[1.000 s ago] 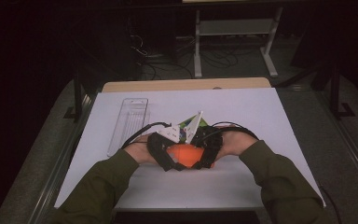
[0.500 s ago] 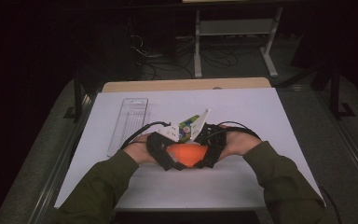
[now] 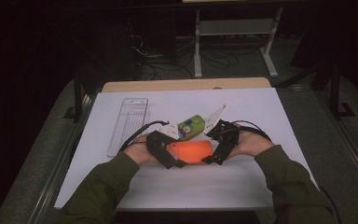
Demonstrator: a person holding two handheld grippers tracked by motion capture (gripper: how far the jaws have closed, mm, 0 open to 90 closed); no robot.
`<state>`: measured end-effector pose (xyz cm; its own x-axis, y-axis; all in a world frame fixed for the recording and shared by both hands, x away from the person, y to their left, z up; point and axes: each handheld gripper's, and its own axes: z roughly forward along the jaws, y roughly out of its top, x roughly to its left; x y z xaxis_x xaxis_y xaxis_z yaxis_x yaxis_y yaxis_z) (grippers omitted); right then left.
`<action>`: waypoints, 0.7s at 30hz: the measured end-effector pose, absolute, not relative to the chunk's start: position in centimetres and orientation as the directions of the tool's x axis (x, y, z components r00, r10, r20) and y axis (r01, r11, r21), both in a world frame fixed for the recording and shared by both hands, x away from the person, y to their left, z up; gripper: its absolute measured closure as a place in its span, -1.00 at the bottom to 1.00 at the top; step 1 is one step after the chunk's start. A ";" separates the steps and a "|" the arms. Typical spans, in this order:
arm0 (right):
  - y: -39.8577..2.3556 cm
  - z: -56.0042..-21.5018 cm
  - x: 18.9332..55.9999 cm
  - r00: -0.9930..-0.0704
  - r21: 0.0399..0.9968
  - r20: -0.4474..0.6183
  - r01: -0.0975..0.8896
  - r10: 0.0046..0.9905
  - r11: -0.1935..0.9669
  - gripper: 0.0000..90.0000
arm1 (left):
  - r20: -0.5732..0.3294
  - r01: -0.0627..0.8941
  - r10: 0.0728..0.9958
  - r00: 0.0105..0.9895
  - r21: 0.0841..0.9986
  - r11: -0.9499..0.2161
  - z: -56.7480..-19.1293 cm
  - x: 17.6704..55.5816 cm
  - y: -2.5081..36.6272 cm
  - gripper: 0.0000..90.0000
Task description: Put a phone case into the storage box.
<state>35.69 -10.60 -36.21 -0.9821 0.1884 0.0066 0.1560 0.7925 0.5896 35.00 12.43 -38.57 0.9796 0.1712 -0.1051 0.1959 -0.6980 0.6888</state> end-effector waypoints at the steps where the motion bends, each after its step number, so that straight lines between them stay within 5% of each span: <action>1: -10.8 -36.2 35.6 -0.979 0.590 0.009 0.169 0.202 0.790 -1.00 | -0.106 0.204 0.182 0.978 0.689 -0.696 -38.6 35.0 12.5 -0.66; 21: -14.1 -37.6 34.5 -0.883 0.684 0.048 0.370 0.468 0.629 -1.00 | -0.098 0.359 0.403 0.910 0.672 -0.648 -38.9 35.2 13.0 -0.66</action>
<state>34.54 -14.08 -37.56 -0.8827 0.4675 0.0479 0.3702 0.6290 0.6836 35.23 12.96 -38.92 0.9098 0.4033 -0.0980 0.3595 -0.6476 0.6718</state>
